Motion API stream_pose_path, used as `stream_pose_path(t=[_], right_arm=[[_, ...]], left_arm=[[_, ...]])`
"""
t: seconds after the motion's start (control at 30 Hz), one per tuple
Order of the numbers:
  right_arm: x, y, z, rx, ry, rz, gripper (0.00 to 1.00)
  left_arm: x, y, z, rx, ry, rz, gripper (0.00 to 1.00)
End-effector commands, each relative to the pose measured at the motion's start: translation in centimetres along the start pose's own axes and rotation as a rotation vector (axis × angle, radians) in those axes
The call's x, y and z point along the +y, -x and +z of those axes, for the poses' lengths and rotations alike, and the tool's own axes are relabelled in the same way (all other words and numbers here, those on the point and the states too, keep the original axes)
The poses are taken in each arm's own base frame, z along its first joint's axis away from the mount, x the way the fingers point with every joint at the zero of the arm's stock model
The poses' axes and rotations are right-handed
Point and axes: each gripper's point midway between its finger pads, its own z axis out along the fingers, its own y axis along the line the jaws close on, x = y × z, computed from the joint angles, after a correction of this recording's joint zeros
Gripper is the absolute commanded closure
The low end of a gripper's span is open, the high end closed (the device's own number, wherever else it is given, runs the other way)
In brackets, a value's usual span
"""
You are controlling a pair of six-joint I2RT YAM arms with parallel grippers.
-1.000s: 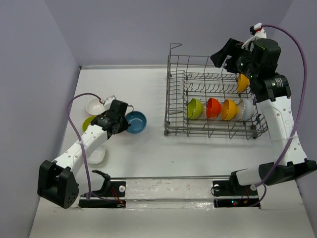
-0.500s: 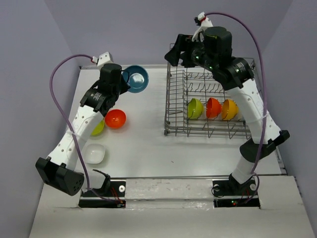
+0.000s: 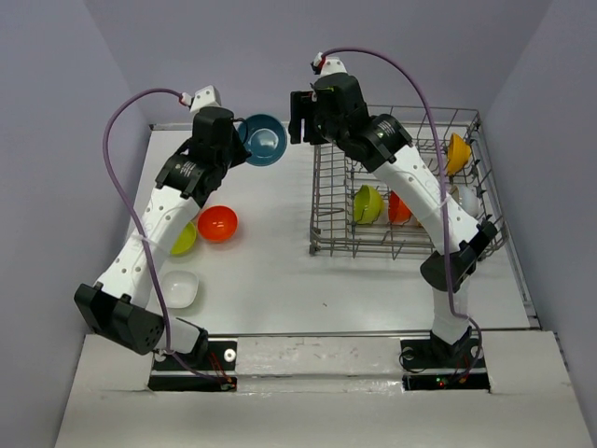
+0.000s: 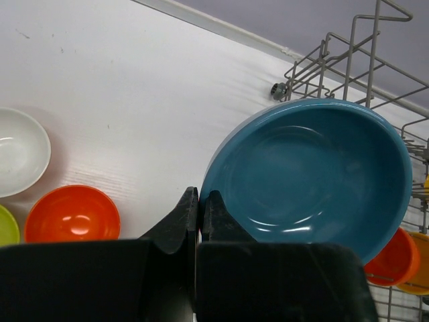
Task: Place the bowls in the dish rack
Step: Pass from the left arm to the right
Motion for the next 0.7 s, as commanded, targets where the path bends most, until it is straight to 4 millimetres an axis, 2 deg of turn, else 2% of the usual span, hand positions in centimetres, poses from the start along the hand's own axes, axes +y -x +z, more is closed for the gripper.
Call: stream_pose_path(t=[0.0, 0.2, 0.4, 0.67], right_arm=[[0.7, 3.1, -1.4, -0.108, -0.022, 0.001, 0.29], [0.8, 3.5, -1.6, -0.135, -0.035, 0.007, 0.29], [0.9, 2.8, -1.5, -0.121, -0.042, -0.001, 0.29], [0.4, 2.0, -1.0, -0.107, -0.067, -0.006, 0.4]], left_arm=[[-2.7, 2.6, -1.1, -0.061, -0.077, -0.019, 1.0], [-3.7, 1.8, -0.9, -0.045, -0.073, -0.003, 1.0], [-4.5, 1.9, -1.3, -0.05, -0.089, -0.008, 1.0], [-4.9, 2.6, -2.2, -0.059, -0.106, -0.006, 1.0]])
